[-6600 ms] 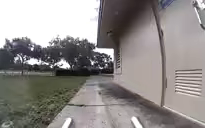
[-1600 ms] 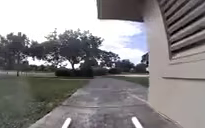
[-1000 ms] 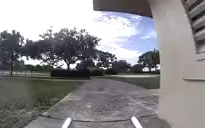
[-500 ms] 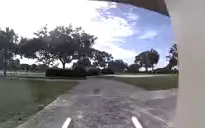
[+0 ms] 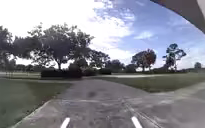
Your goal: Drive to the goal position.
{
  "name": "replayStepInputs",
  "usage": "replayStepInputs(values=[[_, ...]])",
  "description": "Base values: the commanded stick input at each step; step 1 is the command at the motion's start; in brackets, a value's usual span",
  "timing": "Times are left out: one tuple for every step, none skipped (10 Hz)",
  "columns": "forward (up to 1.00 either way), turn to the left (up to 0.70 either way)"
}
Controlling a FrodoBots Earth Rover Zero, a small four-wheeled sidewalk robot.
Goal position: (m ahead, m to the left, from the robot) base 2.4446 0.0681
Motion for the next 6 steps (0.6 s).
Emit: replayStepInputs(values=[[0.69,0.03],[0.69,0.03],[0.69,0.03],[0.69,0.03],[0.69,0.03],[0.69,0.03]])
